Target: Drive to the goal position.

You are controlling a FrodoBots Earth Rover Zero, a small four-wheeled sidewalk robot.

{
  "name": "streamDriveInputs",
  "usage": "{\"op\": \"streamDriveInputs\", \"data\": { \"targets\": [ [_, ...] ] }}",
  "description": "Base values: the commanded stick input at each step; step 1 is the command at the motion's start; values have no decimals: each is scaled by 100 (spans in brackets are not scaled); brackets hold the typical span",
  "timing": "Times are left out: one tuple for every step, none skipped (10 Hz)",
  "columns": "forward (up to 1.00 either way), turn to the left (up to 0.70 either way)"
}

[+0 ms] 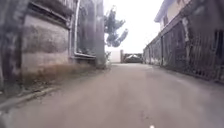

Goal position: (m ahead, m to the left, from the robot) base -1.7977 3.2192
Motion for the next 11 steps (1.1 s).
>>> {"op": "streamDriveInputs", "data": {
  "targets": [
    [0,-31],
    [0,-50],
    [0,-50],
    [0,-50],
    [0,-50],
    [0,-50],
    [0,-50],
    [0,-50],
    [0,-50],
    [0,-50],
    [0,-50]
  ]
}}
